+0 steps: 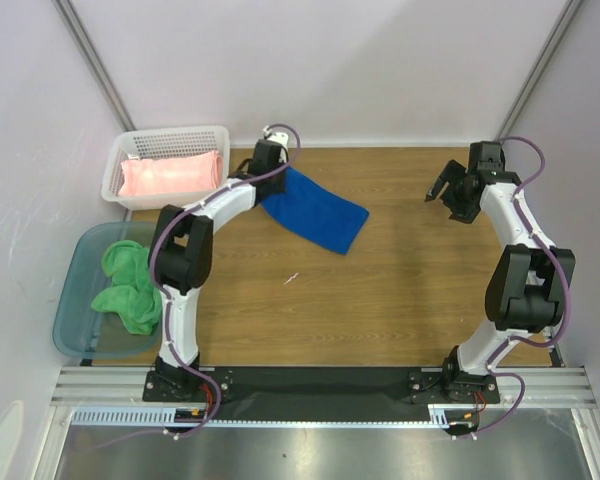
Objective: Fold and stack the towels
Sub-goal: Neatly place the folded towel into the bin
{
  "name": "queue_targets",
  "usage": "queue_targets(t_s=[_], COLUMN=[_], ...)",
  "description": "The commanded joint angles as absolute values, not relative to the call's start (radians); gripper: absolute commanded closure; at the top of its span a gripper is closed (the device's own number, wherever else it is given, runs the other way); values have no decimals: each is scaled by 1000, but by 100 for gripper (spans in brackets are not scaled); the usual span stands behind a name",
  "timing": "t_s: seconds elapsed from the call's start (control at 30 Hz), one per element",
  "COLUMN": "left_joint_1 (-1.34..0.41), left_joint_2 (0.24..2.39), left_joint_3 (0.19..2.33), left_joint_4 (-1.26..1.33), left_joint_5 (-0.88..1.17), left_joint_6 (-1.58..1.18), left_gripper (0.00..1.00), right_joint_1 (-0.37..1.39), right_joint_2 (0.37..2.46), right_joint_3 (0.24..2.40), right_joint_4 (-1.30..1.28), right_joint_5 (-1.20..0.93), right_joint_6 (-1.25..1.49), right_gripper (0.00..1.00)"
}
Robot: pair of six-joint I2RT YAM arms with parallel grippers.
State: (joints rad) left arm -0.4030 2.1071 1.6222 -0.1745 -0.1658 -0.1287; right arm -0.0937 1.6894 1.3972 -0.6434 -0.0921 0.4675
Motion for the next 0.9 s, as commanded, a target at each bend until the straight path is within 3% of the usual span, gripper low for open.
queue_targets(t_s=[0.0, 0.37, 0.87], left_joint_1=[-353, -223, -75], left_joint_2=[2099, 2123, 2155], left_joint_3=[1706, 1974, 2111], left_joint_4=[-230, -383, -545], left_joint_5=[-202, -173, -259], left_joint_6=[-42, 25, -74], left_gripper=[100, 100, 100], right_joint_1=[-95, -89, -55], right_joint_2=[1700, 1857, 2028], right_joint_3=[1422, 1512, 1724], right_joint_4=[-583, -535, -630], right_joint_5=[-66, -92, -89], right_joint_6=[480, 525, 531], right_gripper=[17, 18, 14])
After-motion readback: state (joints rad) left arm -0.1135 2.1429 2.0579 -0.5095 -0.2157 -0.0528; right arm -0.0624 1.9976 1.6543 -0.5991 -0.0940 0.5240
